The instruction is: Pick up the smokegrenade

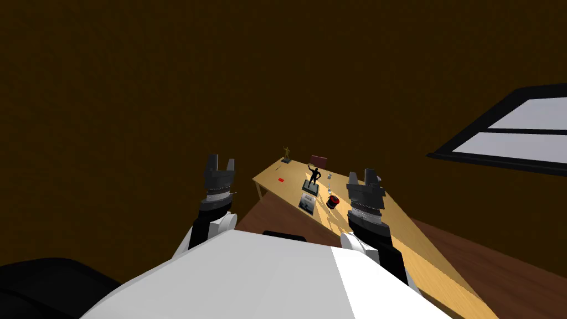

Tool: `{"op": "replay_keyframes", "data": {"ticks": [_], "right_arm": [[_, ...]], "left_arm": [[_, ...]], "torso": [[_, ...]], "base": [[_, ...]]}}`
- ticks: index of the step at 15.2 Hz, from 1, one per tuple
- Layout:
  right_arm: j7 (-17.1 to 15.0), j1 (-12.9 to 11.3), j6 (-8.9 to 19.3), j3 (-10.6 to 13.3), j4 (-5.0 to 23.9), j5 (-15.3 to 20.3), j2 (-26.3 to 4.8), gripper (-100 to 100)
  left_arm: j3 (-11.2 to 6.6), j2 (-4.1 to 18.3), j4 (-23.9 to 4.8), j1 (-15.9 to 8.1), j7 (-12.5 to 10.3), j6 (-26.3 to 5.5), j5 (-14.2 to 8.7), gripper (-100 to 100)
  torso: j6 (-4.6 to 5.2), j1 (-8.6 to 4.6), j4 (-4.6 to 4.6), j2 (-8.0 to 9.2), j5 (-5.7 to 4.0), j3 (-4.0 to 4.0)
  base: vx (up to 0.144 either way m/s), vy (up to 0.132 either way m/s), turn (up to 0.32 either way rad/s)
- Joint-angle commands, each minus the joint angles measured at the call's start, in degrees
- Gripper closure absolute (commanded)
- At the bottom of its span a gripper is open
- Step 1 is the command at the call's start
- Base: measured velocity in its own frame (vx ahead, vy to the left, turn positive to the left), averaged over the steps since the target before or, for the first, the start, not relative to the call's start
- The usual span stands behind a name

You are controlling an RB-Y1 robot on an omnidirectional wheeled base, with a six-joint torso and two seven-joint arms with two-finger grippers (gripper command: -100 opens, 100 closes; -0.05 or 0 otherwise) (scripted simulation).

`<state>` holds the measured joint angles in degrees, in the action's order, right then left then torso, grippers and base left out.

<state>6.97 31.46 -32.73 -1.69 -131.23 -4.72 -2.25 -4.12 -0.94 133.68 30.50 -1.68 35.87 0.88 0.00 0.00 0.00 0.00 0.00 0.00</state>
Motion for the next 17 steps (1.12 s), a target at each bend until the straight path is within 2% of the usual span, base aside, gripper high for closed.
{"op": "replay_keyframes", "data": {"ticks": [1, 5, 6, 7, 8, 9, 10, 13, 14, 15, 17], "right_arm": [[1.7, -0.6, -0.2, -0.5, 1.1, 0.4, -1.9, -100], [6.0, -1.9, -0.8, -1.6, 3.7, 1.3, -4.0, -100], [6.0, -1.9, -0.8, -1.6, 3.7, 1.3, -4.0, -100], [7.9, -2.5, -1.1, -2.2, 4.9, 1.7, -4.4, -100], [7.9, -2.5, -1.1, -2.2, 4.9, 1.7, -4.4, -100], [9.9, -3.1, -1.3, -2.7, 6.2, 2.2, -4.9, -100], [9.9, -3.1, -1.3, -2.7, 6.2, 2.2, -4.9, -100], [13.9, -4.5, -1.9, -4.1, 9.2, 3.3, -5.4, -100], [14.6, -4.5, -1.9, -4.1, 9.2, 3.3, -5.4, -100], [16.2, -5.3, -2.2, -4.9, 10.9, 3.9, -5.6, -100], [17.2, -5.3, -2.2, -4.9, 10.9, 3.9, -5.6, -100]], "left_arm": [[0.00, 0.0, 0.0, 0.0, 0.0, 0.0, 0.0, 0], [0.00, 0.0, 0.0, 0.0, 0.0, 0.0, 0.0, 0], [0.00, 0.0, 0.0, 0.0, 0.0, 0.0, 0.0, 0], [0.00, 0.0, 0.0, 0.0, 0.0, 0.0, 0.0, 0], [0.00, 0.0, 0.0, 0.0, 0.0, 0.0, 0.0, 0], [0.00, 0.0, 0.0, 0.0, 0.0, 0.0, 0.0, 0], [0.00, 0.0, 0.0, 0.0, 0.0, 0.0, 0.0, 0], [0.00, 0.0, 0.0, 0.0, 0.0, 0.0, 0.0, 0], [0.00, 0.0, 0.0, 0.0, 0.0, 0.0, 0.0, 0], [0.00, 0.0, 0.0, 0.0, 0.0, 0.0, 0.0, 0], [0.00, 0.0, 0.0, 0.0, 0.0, 0.0, 0.0, 0]], "torso": [[0.00, 0.00, 0.00, 0.00, 0.00, 0.00], [-0.01, -0.02, 0.00, 0.01, -0.01, 0.01], [-0.01, -0.02, 0.00, 0.01, -0.01, 0.01], [-0.01, -0.01, 0.00, 0.01, 0.00, 0.01], [-0.01, -0.01, 0.00, 0.01, 0.00, 0.01], [-0.01, -0.01, 0.00, 0.01, 0.00, 0.01], [-0.01, -0.01, 0.00, 0.01, -0.01, 0.01], [-0.01, -0.01, 0.00, 0.01, 0.00, 0.00], [-0.02, -0.01, 0.00, 0.01, 0.00, 0.00], [-0.01, -0.01, 0.00, 0.01, 0.00, 0.01], [-0.01, -0.01, 0.00, 0.01, 0.00, 0.00]], "base": [[-0.002, 0.002, 0.043], [-0.006, 0.001, 0.068], [-0.005, 0.001, 0.039], [-0.005, 0.001, 0.059], [-0.005, 0.001, 0.062], [-0.006, 0.002, 0.078], [-0.005, 0.001, 0.059], [-0.006, 0.002, 0.072], [-0.007, 0.001, 0.069], [-0.007, 0.002, 0.076], [-0.005, 0.001, 0.051]]}}
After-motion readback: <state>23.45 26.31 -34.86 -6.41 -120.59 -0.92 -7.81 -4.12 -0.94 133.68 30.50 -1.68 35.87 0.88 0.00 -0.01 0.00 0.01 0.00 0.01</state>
